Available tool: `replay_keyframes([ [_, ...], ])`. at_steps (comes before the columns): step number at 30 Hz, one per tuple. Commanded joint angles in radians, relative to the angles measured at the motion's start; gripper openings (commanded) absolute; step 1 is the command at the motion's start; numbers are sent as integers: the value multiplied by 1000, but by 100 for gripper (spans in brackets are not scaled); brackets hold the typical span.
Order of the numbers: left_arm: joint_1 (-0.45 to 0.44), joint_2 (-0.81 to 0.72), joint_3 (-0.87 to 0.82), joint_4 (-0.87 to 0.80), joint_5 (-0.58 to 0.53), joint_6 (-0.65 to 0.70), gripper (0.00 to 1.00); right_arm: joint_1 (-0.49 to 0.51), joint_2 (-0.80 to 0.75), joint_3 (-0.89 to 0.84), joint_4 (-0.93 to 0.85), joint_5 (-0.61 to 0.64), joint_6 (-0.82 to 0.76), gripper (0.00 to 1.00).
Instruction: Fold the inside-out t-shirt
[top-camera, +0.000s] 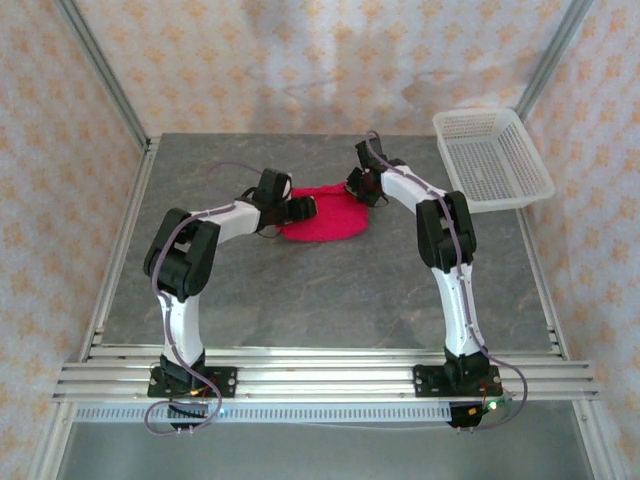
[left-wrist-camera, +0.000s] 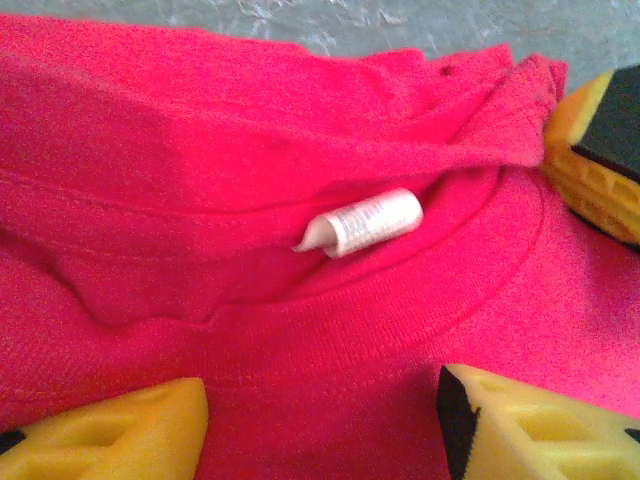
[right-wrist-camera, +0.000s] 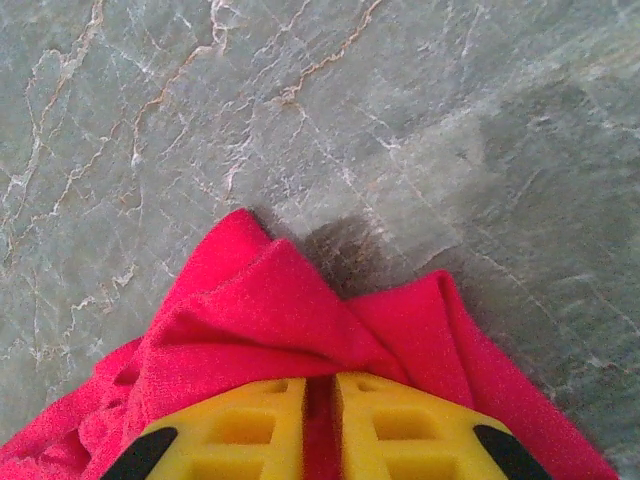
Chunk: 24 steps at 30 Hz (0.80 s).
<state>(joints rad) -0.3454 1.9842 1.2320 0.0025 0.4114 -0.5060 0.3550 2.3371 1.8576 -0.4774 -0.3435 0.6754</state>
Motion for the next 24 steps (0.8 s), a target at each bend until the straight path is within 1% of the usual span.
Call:
replay_keyframes([
  [1, -40, -59, -97, -71, -21, 48, 64, 35, -30, -163, -135, 35, -63, 15],
  [5, -77, -231, -219, -129, -40, 72, 64, 96, -229, -453, -44, 26, -76, 16],
  [8, -103, -344, -239, -224, -70, 101, 64, 108, -356, -557, -10, 39, -90, 20],
  [11, -102, -407, -206, -307, -89, 134, 64, 108, -432, -545, -23, 74, -160, 27],
  [13, -99, -421, -161, -366, -103, 154, 64, 111, -455, -515, -48, 79, -208, 32],
  [16, -85, -423, -112, -432, -107, 172, 63, 130, -477, -475, -115, 90, -261, 34],
  [18, -67, -416, -99, -460, -119, 178, 62, 160, -488, -468, -140, 125, -291, 34],
  [22, 8, -380, -108, -460, -102, 164, 55, 236, -486, -452, -162, 215, -349, 34],
  [24, 39, -355, -106, -463, -97, 166, 54, 260, -474, -444, -153, 243, -372, 35],
])
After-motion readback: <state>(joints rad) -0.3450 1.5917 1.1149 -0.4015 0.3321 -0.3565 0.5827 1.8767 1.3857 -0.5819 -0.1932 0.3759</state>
